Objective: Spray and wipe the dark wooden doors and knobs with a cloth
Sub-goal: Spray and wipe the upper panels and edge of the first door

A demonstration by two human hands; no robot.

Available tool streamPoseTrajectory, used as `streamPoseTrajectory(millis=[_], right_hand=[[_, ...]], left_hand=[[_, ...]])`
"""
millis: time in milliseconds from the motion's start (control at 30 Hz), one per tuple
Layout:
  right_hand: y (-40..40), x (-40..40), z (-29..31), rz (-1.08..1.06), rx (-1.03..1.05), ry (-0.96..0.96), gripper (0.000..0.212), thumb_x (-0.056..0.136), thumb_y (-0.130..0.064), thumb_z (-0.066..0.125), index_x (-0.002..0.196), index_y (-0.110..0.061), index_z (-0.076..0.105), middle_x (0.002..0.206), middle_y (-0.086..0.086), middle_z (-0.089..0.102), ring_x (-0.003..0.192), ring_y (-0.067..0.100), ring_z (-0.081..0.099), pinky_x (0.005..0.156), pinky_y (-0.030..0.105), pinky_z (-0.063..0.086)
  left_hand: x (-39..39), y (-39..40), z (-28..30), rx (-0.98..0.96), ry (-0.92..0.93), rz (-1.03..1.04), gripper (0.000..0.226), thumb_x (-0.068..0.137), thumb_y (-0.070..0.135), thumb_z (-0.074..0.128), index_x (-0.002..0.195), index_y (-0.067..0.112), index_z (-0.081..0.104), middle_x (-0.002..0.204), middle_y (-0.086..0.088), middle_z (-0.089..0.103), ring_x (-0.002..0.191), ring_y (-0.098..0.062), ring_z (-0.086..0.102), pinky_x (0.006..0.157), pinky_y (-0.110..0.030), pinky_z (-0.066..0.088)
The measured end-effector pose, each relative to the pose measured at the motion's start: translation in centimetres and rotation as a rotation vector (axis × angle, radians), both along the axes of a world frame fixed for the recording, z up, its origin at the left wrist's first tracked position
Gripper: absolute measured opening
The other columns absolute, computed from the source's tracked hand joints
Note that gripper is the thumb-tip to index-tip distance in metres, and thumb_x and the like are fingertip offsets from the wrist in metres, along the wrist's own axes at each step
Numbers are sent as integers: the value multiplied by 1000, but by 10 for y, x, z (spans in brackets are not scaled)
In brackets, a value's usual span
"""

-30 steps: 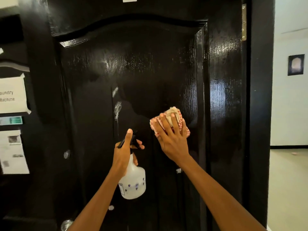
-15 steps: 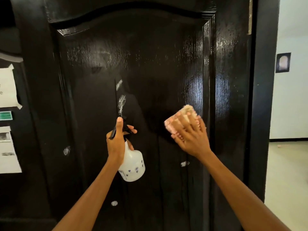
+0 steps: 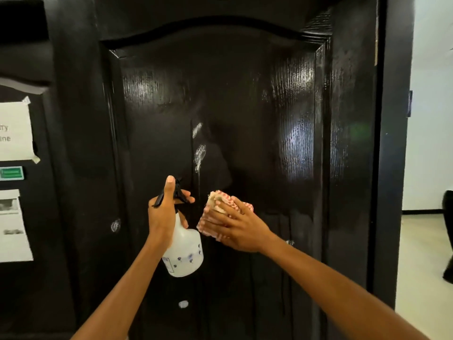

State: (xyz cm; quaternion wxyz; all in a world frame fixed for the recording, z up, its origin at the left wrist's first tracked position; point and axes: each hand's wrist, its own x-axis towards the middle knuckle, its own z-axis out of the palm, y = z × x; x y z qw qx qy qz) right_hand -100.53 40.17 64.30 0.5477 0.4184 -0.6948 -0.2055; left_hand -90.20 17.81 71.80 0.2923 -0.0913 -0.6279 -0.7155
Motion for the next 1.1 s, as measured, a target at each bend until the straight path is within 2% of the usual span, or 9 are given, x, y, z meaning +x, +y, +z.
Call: streamPoseTrajectory(millis=[133, 333, 400, 467, 567, 700, 933, 1000, 1100], right_hand=[[23, -3, 62, -99, -392, 91, 62, 93, -56, 61, 147, -27, 53, 156, 6, 46, 147, 36, 35, 117, 62, 28], [-36, 12, 90, -233, -1105, 22, 64, 103, -53, 46, 159, -24, 32, 166, 10, 26, 152, 39, 20, 122, 60, 15], [-70, 9, 61, -132, -903, 0, 62, 100, -45, 57, 155, -23, 37, 162, 10, 32, 150, 41, 24, 118, 65, 23], [-87, 6, 16, -51, -404, -16, 57, 99, -43, 55, 152, -25, 41, 159, 8, 34, 149, 40, 26, 112, 67, 32], [-74, 0, -25, -87, 169, -4, 56, 104, -49, 39, 157, -33, 32, 167, 0, 24, 155, 33, 14, 120, 63, 21], [-63, -7, 28, -61, -33, 36, 54, 99, -41, 51, 152, -29, 45, 161, 4, 38, 152, 34, 25, 120, 64, 20], [-73, 13, 154, -213, -1215, 1, 60, 106, -48, 38, 160, -28, 23, 168, 7, 20, 155, 36, 14, 123, 59, 7], [-105, 10, 136, -186, -1140, 35, 61, 105, -45, 46, 159, -26, 28, 166, 9, 23, 155, 35, 12, 124, 55, 2], [-136, 6, 64, -126, -488, 0, 71, 95, -42, 65, 157, -27, 34, 163, 8, 29, 154, 32, 9, 122, 56, 5]], left_hand=[[4, -23, 4, -16, -5, -4, 71, 101, 64, 46, 94, -1, 73, 91, -13, 79, 33, -27, 49, 44, -32, 46], [13, -49, 12, -50, -2, -13, 77, 91, 71, 48, 94, -1, 74, 89, -14, 78, 35, -26, 50, 41, -30, 45], [15, -56, 16, -53, 3, -8, 74, 94, 68, 48, 93, -2, 74, 88, -15, 78, 35, -25, 50, 39, -29, 43], [17, -64, 20, -47, 13, -6, 72, 98, 64, 49, 92, -3, 74, 86, -16, 78, 36, -24, 51, 37, -28, 42], [21, -73, 20, -55, 16, -15, 73, 97, 64, 49, 92, -5, 74, 86, -17, 78, 35, -23, 51, 36, -26, 41], [26, -84, 22, -74, 18, -33, 75, 91, 67, 49, 93, -4, 73, 87, -17, 78, 35, -23, 52, 37, -27, 43], [25, -98, 36, -107, 37, -49, 75, 89, 68, 48, 95, -3, 73, 88, -17, 77, 37, -19, 55, 39, -28, 45], [24, -105, 40, -94, 49, -47, 74, 90, 67, 49, 94, -4, 73, 88, -18, 77, 37, -19, 55, 37, -28, 45], [22, -115, 41, -90, 56, -39, 70, 96, 63, 50, 93, -2, 74, 87, -17, 77, 37, -22, 53, 37, -28, 44]])
